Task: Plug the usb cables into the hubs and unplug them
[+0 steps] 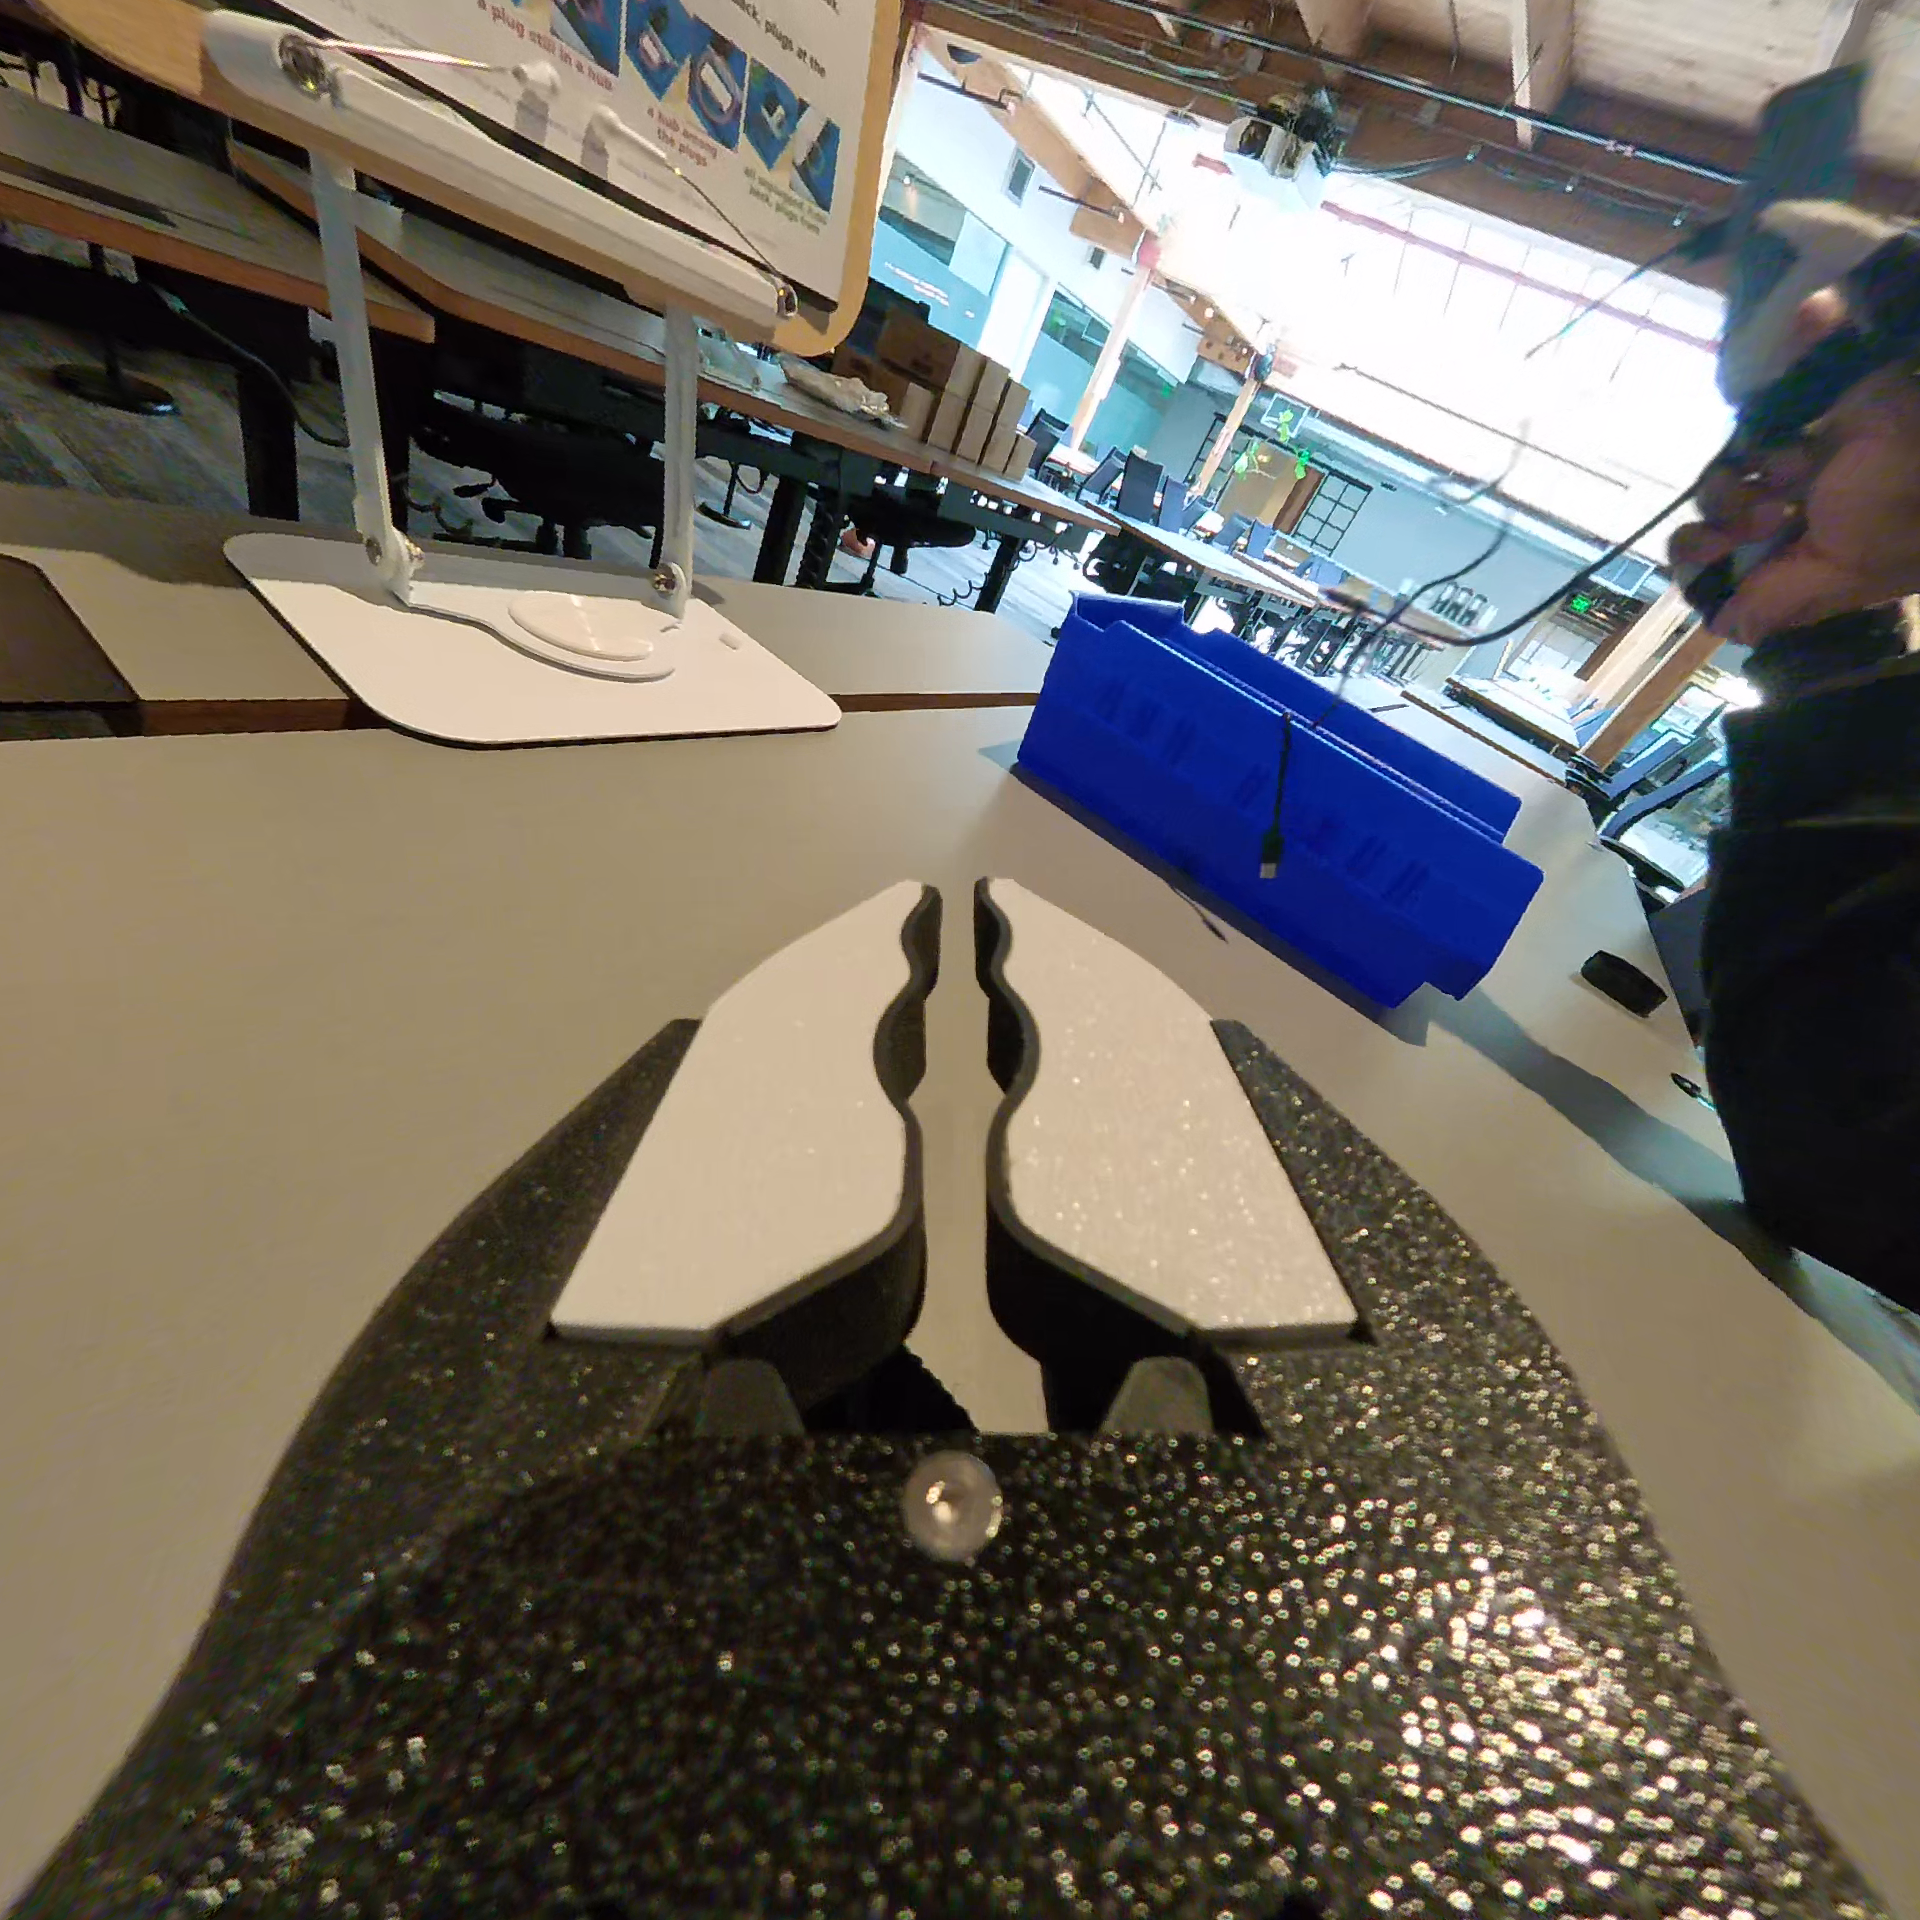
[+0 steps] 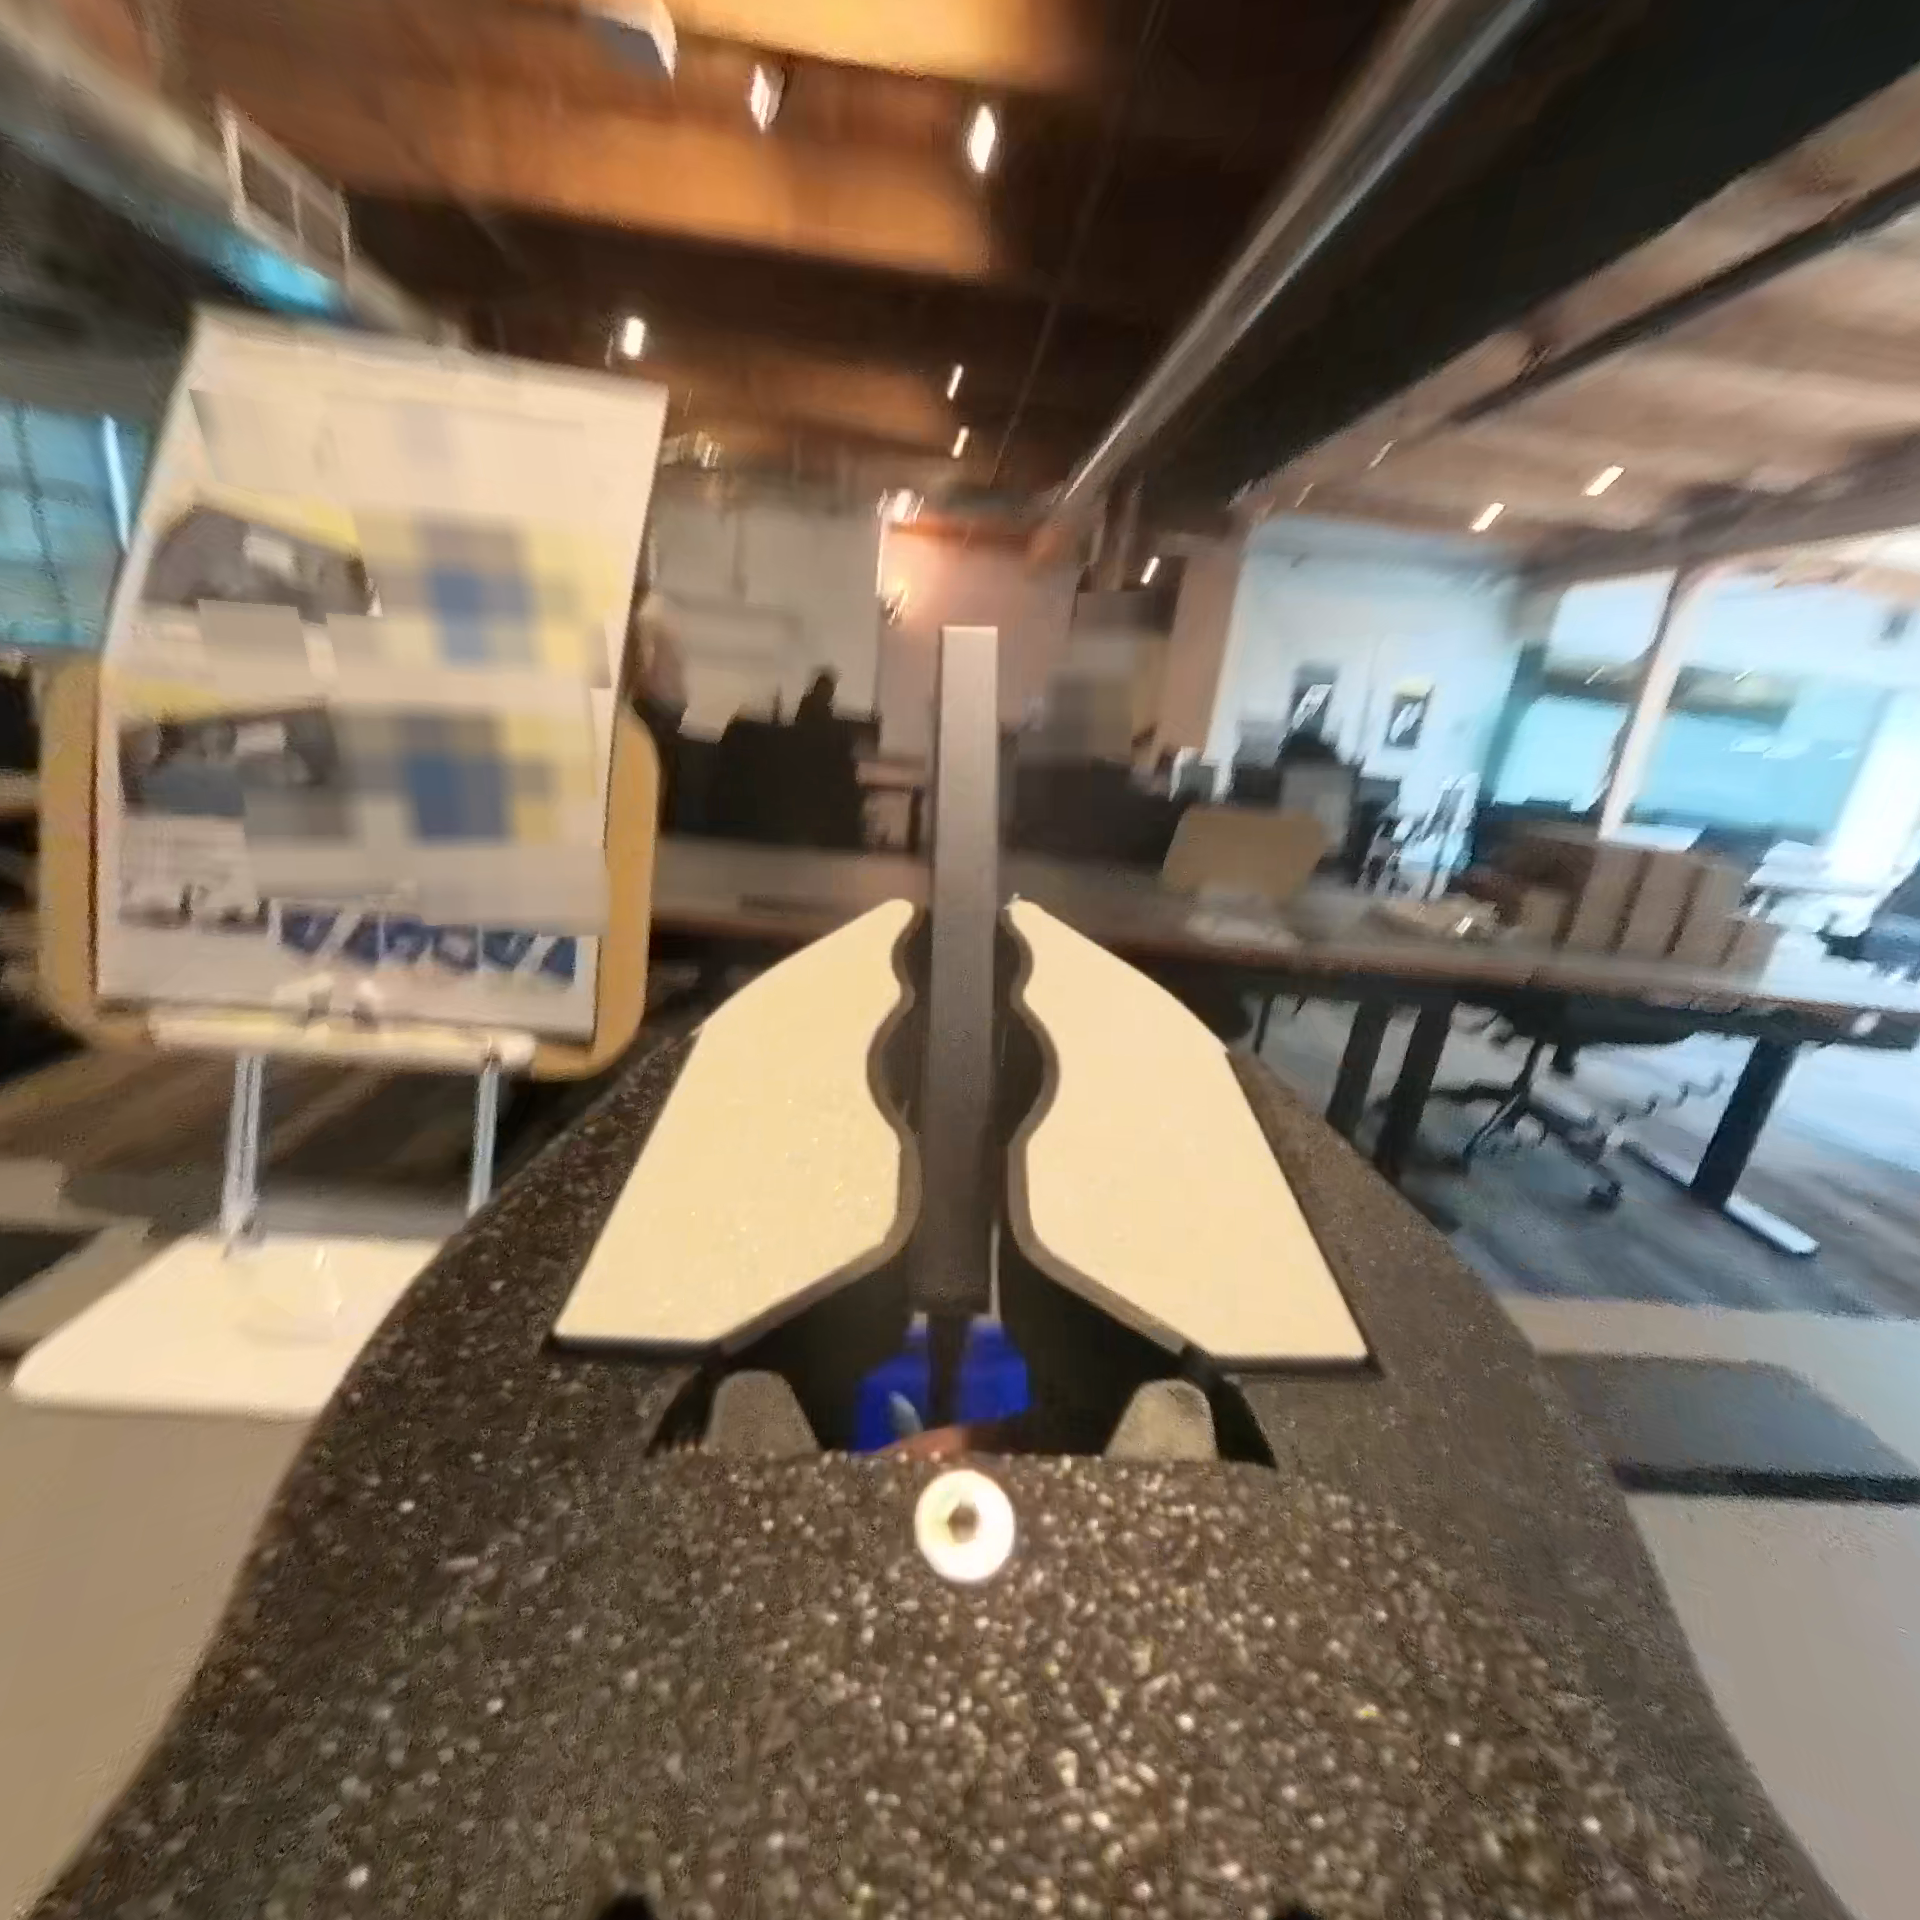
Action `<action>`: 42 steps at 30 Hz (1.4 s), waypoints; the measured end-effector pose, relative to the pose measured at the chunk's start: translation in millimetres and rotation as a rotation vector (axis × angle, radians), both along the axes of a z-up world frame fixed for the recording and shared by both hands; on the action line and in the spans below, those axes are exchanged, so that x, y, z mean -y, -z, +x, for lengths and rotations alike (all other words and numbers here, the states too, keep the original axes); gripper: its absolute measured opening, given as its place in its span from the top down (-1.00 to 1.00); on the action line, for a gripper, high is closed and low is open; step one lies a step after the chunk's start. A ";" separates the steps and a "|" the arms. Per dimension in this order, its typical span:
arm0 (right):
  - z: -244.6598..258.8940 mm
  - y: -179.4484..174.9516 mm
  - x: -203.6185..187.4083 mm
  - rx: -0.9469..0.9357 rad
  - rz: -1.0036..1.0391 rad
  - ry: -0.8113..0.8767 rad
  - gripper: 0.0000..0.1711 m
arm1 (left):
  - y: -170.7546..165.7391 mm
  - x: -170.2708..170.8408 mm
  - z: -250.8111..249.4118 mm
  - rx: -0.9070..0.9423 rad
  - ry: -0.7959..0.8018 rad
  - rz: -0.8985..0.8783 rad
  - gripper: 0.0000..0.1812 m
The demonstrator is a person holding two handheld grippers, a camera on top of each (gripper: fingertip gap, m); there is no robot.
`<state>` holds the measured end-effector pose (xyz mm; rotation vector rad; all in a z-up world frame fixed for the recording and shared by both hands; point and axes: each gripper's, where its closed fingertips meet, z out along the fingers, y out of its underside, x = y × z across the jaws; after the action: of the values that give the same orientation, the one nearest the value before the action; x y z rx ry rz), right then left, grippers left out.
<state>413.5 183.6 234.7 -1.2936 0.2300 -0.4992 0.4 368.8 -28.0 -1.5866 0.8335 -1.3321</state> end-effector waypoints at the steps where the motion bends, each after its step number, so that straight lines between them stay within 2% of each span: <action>1: 3.1 16.5 -13.9 -0.023 -0.083 -0.022 0.87 | 0.0 0.3 0.0 -0.001 0.001 0.001 0.94; 7: 15.9 148.3 -79.4 -0.107 -0.634 -0.139 0.87 | 1.3 0.9 0.4 -0.010 0.003 -0.003 0.94; 11: 14.4 234.3 -90.6 -0.104 -0.980 -0.191 0.87 | 2.3 1.7 1.0 -0.017 0.008 -0.006 0.94; 14: 3.7 272.9 -88.4 -0.081 -1.162 -0.247 0.86 | 3.0 2.0 1.2 -0.021 0.011 -0.009 0.94; 16: -1.5 276.3 -86.5 -0.058 -1.206 -0.251 0.80 | 3.5 2.1 1.4 -0.024 0.013 -0.012 0.95; 19: -13.2 264.2 -82.0 -0.015 -1.218 -0.279 0.40 | 4.2 2.5 1.7 -0.029 0.016 -0.014 0.95; 23: -41.9 241.2 -73.9 0.158 -1.208 -0.398 0.21 | 5.3 3.3 2.3 -0.037 0.020 -0.015 0.95; 26: -87.9 233.4 -60.7 0.249 -1.210 -0.607 0.23 | 6.1 3.7 2.6 -0.043 0.020 -0.015 0.95; 29: -120.8 229.1 -53.6 0.347 -1.239 -0.682 0.28 | 6.3 4.0 2.9 -0.046 0.021 -0.013 0.95; 32: -145.1 242.1 -45.1 0.430 -1.336 -0.737 0.37 | 6.8 4.3 2.9 -0.049 0.021 -0.014 0.95; 37: -153.5 271.9 -45.8 0.555 -1.511 -0.687 0.45 | 7.5 4.8 3.3 -0.054 0.022 -0.013 0.94; 38: -152.9 276.1 -47.2 0.567 -1.542 -0.671 0.54 | 7.7 4.9 3.4 -0.056 0.023 -0.013 0.94; 42: -146.4 278.3 -51.1 0.690 -1.623 -0.533 0.55 | 9.1 6.5 4.5 -0.070 0.029 -0.011 0.94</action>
<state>267.0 234.7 -43.6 -2.4745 -1.3420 -0.6244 4.9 362.3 -37.1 -1.6439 0.8958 -1.3095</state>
